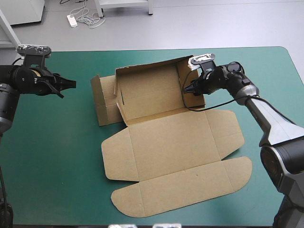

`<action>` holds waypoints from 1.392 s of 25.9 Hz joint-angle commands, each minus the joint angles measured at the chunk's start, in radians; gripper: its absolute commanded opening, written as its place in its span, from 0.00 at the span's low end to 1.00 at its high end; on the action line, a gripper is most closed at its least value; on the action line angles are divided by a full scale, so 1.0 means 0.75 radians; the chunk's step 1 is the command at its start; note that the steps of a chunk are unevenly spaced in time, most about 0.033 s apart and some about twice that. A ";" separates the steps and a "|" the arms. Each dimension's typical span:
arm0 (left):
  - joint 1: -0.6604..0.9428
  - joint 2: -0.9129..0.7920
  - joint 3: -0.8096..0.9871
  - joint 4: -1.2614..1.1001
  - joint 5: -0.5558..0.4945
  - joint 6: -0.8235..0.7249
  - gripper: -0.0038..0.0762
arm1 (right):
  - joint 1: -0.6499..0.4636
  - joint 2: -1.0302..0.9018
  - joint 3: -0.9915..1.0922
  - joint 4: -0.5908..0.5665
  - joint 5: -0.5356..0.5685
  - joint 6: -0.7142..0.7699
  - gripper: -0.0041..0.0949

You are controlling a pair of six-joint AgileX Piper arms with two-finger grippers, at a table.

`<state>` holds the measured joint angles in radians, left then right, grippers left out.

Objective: Fold the box

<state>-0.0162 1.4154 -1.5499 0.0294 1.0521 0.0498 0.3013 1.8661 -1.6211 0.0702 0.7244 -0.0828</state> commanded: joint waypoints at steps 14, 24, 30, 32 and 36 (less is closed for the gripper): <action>-0.001 -0.041 -0.035 -0.018 -0.085 -0.004 0.36 | -0.007 -0.025 -0.329 -0.010 0.136 0.041 0.02; -0.001 -0.041 -0.035 -0.081 -0.109 -0.010 0.36 | -0.007 -0.025 -0.643 -0.079 0.697 0.198 0.02; -0.001 -0.041 -0.035 -0.086 -0.119 -0.008 0.36 | -0.004 -0.050 -0.509 -0.018 0.700 0.267 0.02; -0.001 -0.041 -0.035 -0.090 -0.120 -0.008 0.36 | -0.004 -0.079 -0.389 -0.015 0.700 0.269 0.02; -0.001 -0.041 -0.035 -0.090 -0.122 -0.008 0.36 | -0.004 -0.122 -0.201 -0.008 0.700 0.269 0.02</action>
<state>-0.0162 1.4154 -1.5483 -0.0256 1.0178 0.0487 0.3013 1.8564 -1.8216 0.0454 1.2432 0.1179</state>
